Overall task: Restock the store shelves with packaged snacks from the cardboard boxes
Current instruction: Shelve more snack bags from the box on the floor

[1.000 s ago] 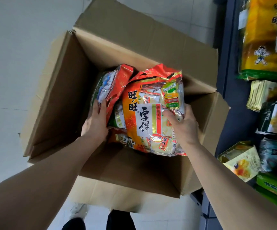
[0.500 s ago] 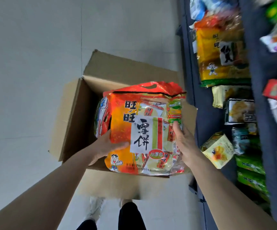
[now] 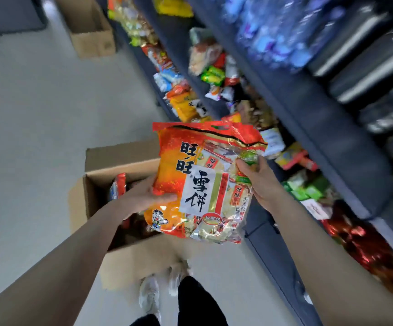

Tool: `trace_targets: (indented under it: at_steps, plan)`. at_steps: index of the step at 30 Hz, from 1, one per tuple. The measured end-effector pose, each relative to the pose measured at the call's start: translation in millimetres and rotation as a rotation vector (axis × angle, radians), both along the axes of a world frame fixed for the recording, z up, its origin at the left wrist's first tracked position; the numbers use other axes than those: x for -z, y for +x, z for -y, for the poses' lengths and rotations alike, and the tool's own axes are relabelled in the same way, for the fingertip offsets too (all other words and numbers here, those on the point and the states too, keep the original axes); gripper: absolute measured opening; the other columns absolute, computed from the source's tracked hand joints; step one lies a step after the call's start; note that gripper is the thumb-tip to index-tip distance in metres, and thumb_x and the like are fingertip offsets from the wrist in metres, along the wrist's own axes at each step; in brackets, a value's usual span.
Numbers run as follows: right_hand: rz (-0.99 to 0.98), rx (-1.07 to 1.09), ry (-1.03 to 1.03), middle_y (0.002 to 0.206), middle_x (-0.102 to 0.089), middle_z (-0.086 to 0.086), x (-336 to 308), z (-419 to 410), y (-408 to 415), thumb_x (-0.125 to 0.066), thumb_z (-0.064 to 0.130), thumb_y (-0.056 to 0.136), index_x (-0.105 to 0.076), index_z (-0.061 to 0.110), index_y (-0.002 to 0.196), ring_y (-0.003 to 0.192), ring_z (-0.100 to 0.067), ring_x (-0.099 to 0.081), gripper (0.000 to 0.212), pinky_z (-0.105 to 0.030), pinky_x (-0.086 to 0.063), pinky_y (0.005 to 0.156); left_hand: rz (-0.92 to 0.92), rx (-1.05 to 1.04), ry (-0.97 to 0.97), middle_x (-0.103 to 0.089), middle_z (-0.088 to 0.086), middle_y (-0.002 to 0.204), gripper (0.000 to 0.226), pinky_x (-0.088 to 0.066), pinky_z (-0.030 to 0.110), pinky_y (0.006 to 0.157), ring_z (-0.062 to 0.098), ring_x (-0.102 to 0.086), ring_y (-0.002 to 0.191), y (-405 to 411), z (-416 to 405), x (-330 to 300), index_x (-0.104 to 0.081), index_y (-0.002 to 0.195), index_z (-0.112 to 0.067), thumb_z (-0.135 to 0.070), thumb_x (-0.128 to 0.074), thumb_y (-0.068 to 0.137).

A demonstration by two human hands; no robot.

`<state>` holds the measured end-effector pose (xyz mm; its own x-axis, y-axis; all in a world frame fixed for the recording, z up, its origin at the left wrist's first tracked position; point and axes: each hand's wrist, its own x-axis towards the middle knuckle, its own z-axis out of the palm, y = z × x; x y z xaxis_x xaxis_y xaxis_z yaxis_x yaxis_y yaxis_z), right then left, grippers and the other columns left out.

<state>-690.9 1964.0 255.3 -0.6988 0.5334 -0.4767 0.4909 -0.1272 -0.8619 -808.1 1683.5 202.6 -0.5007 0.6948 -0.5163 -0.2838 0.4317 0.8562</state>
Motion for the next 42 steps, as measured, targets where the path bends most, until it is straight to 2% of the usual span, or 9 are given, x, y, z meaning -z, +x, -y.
trace_targets:
  at_steps: [5,9,12,15,20,26,32,36,42]
  plan:
    - [-0.084,0.242,0.132,0.128,-0.068,-0.007,-95.3,-30.9,118.3,-0.078,0.033,0.087,-0.045,0.026,0.142,0.111,-0.025,-0.069,0.064,-0.051,-0.057,0.093,-0.257,0.091,0.056,-0.059,-0.009,0.130,0.065,-0.041,0.044,0.109,0.015,-0.055,0.120,14.4,-68.4,-88.7,-0.050,0.135,-0.035,-0.064,-0.068,0.080]
    - [-0.147,0.412,0.231,0.115,-0.073,-0.008,-159.0,-48.7,211.3,-0.072,0.025,0.092,-0.048,0.018,0.139,0.101,-0.029,-0.073,0.053,-0.050,-0.060,0.084,-0.548,0.226,0.094,-0.062,-0.003,0.124,0.053,-0.043,0.039,0.107,0.016,-0.058,0.119,45.2,-135.4,-158.6,-0.054,0.134,-0.030,-0.055,-0.061,0.089]
    - [-0.179,0.502,0.328,0.123,-0.069,-0.007,-203.0,-57.9,281.4,-0.078,0.040,0.086,-0.047,0.020,0.142,0.099,-0.024,-0.073,0.067,-0.042,-0.061,0.076,-0.845,0.348,0.153,-0.068,0.002,0.121,0.041,-0.050,0.039,0.096,0.021,-0.064,0.114,79.4,-186.6,-202.6,-0.058,0.131,-0.022,-0.039,-0.060,0.095]
    - [-0.220,0.579,0.412,0.115,-0.072,-0.010,-250.5,-58.7,353.5,-0.074,0.038,0.090,-0.054,0.022,0.128,0.101,-0.032,-0.072,0.045,-0.052,-0.059,0.084,-1.183,0.428,0.213,-0.064,0.002,0.126,0.040,-0.048,0.040,0.091,0.027,-0.063,0.111,127.6,-233.0,-247.9,-0.058,0.134,-0.022,-0.036,-0.059,0.096]
    - [-0.317,0.743,0.565,0.102,-0.075,-0.010,-325.7,-54.1,484.7,-0.065,0.030,0.096,-0.052,0.020,0.123,0.090,-0.031,-0.075,0.031,-0.047,-0.061,0.077,-1.537,0.512,0.387,-0.050,-0.006,0.144,0.045,-0.048,0.041,0.089,0.027,-0.054,0.124,240.9,-296.2,-342.0,-0.049,0.142,-0.030,-0.044,-0.050,0.100]
    - [-0.383,0.928,0.769,0.104,-0.073,-0.012,-404.0,-56.8,631.2,-0.069,0.028,0.093,-0.056,0.016,0.117,0.089,-0.031,-0.073,0.030,-0.050,-0.060,0.080,-1.691,0.479,0.606,-0.045,-0.002,0.147,0.050,-0.045,0.043,0.099,0.025,-0.044,0.132,388.4,-349.9,-436.0,-0.043,0.147,-0.028,-0.043,-0.050,0.100]
    - [-0.478,1.124,0.883,0.106,-0.074,-0.011,-452.1,-68.3,749.5,-0.073,0.032,0.091,-0.059,0.018,0.112,0.092,-0.028,-0.074,0.029,-0.047,-0.061,0.078,-1.792,0.515,0.718,-0.044,0.001,0.149,0.052,-0.044,0.045,0.103,0.027,-0.042,0.134,517.3,-384.8,-479.1,-0.041,0.148,-0.026,-0.042,-0.052,0.100]
    - [-0.556,1.285,0.876,0.103,-0.076,-0.004,-476.1,-90.3,816.7,-0.075,0.037,0.088,-0.056,0.018,0.125,0.089,-0.022,-0.076,0.045,-0.049,-0.060,0.081,-1.830,0.531,0.721,-0.044,0.002,0.148,0.055,-0.046,0.047,0.100,0.027,-0.042,0.133,575.5,-414.9,-492.8,-0.038,0.149,-0.027,-0.042,-0.053,0.099]
    - [-0.639,1.504,0.843,0.090,-0.069,0.002,-497.2,-145.8,871.0,-0.069,0.034,0.094,-0.051,0.017,0.110,0.065,-0.005,-0.070,0.029,-0.030,-0.056,0.060,-1.849,0.566,0.675,-0.034,0.001,0.155,0.058,-0.043,0.046,0.100,0.026,-0.033,0.140,624.2,-474.0,-500.8,-0.034,0.152,-0.029,-0.044,-0.052,0.099]
